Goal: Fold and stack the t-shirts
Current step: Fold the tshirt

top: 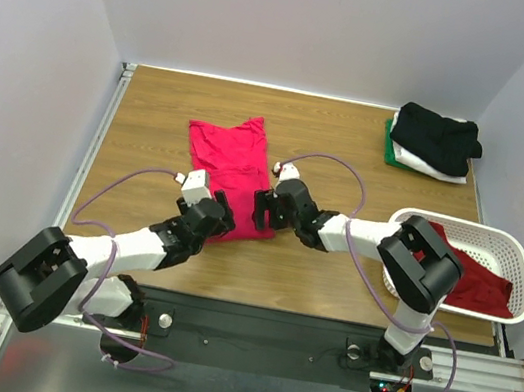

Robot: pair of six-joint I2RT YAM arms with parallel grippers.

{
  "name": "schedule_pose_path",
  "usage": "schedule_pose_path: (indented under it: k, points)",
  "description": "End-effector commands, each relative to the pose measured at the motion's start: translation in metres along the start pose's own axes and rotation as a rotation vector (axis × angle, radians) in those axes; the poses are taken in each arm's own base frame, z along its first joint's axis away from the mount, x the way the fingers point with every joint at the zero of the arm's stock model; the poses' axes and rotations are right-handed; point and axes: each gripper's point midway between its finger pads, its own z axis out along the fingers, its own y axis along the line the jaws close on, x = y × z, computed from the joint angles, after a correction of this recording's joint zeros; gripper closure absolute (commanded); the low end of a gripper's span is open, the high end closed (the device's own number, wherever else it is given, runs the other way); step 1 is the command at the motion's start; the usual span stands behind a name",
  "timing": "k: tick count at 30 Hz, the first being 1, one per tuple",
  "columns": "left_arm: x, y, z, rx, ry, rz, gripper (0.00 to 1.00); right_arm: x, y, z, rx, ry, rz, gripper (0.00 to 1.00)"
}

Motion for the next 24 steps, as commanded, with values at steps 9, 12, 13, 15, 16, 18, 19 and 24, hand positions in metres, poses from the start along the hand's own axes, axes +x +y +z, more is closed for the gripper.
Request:
schedule_pose_path:
  k: [9,12,13,15,16,18,19,24]
  points:
    - [0.042,0.029,-0.023,-0.164,0.029,-0.073,0.26,0.048,0.008,-0.030,0.021,0.126,0.019,0.17]
    - [0.045,0.032,-0.024,-0.196,0.036,-0.066,0.26,0.055,0.007,-0.030,0.021,0.143,0.024,0.18]
    - [0.048,0.032,-0.024,-0.202,0.044,-0.060,0.26,0.059,0.007,-0.030,0.021,0.152,0.021,0.19]
    - [0.051,0.032,-0.025,-0.223,0.054,-0.057,0.26,0.062,0.009,-0.030,0.015,0.160,0.022,0.21]
    - [0.055,0.034,-0.028,-0.230,0.065,-0.044,0.26,0.064,0.009,-0.030,0.014,0.164,0.025,0.22]
    - [0.055,0.032,-0.030,-0.234,0.062,-0.046,0.26,0.067,0.008,-0.031,0.016,0.171,0.026,0.24]
    - [0.056,0.029,-0.033,-0.233,0.064,-0.044,0.26,0.066,0.008,-0.031,0.012,0.170,0.026,0.26]
    - [0.047,0.027,-0.043,-0.266,0.029,-0.038,0.26,0.067,0.012,-0.033,0.003,0.170,0.022,0.32]
